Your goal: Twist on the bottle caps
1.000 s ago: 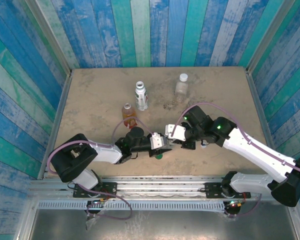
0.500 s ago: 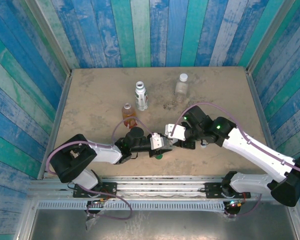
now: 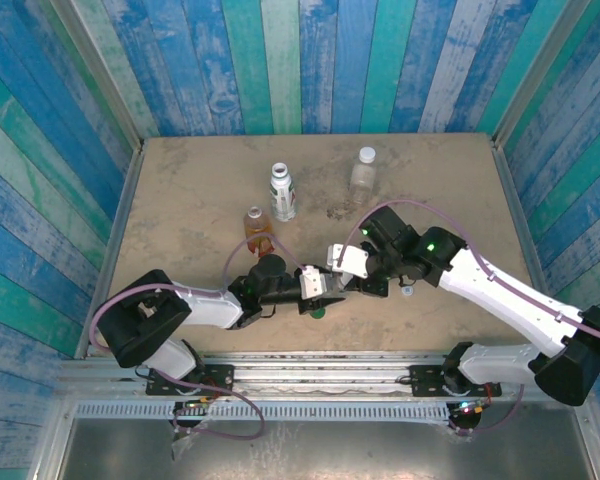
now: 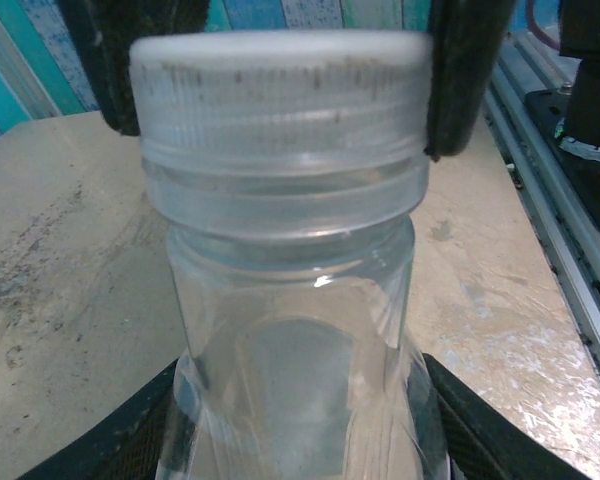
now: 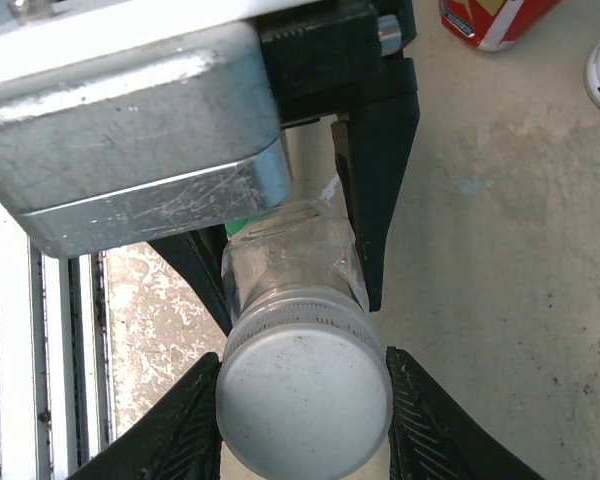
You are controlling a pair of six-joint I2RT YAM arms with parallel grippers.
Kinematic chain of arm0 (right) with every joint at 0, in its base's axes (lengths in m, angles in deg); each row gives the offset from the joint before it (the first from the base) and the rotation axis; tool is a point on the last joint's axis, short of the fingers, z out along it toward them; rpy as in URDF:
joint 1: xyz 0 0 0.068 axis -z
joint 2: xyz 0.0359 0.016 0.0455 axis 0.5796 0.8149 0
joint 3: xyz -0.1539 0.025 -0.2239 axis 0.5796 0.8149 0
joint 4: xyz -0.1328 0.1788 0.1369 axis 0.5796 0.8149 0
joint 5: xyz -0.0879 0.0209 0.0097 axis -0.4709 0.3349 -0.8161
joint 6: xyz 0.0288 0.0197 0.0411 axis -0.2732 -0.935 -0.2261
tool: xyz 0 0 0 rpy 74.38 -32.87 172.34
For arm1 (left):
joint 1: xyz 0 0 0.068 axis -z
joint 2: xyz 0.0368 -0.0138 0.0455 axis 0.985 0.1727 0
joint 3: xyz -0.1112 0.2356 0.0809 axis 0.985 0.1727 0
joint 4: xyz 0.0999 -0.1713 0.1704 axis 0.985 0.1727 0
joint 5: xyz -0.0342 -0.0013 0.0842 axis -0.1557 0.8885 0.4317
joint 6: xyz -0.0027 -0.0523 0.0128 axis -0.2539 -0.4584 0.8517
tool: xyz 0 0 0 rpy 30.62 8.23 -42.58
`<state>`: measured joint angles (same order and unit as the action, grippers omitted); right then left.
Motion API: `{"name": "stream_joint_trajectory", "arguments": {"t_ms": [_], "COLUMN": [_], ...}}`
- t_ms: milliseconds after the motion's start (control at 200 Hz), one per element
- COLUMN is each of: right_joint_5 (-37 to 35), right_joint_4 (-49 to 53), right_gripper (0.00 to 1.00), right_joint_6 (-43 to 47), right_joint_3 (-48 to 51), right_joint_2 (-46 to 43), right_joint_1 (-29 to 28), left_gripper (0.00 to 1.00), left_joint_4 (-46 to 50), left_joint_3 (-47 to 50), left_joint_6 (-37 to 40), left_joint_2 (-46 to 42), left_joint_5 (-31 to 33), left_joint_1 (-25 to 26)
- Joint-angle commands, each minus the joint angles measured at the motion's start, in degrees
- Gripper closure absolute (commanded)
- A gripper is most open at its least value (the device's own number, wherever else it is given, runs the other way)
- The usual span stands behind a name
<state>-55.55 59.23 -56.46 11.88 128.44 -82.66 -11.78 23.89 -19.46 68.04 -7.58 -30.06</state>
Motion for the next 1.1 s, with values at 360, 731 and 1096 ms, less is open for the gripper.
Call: {"name": "stream_joint_trajectory", "arguments": {"t_ms": [360, 731, 1096], "right_joint_5": [-9.44, -6.27, -1.13], "right_joint_4": [-0.44, 5.13, 4.57], "right_gripper": [0.74, 0.24, 0.28], "right_joint_6": [-44.4, -10.51, 3.74], "right_joint_3": [-1.18, -3.5, -5.11], "right_joint_2": [-1.57, -4.94, -4.12], "right_joint_1": [-0.96, -0.86, -0.79], "left_gripper": [0.46, 0.45, 0.45], "left_joint_4": [-2.66, 3.5, 5.22], "left_joint_3": [-2.58, -0.69, -0.59], "left_joint_6": [-1.35, 0.88, 1.98], "left_joint_2": [-2.46, -5.88, -6.87], "left_joint_5": [10.48, 3.63, 0.62], "left_joint_1": [0.3, 0.23, 0.2]}}
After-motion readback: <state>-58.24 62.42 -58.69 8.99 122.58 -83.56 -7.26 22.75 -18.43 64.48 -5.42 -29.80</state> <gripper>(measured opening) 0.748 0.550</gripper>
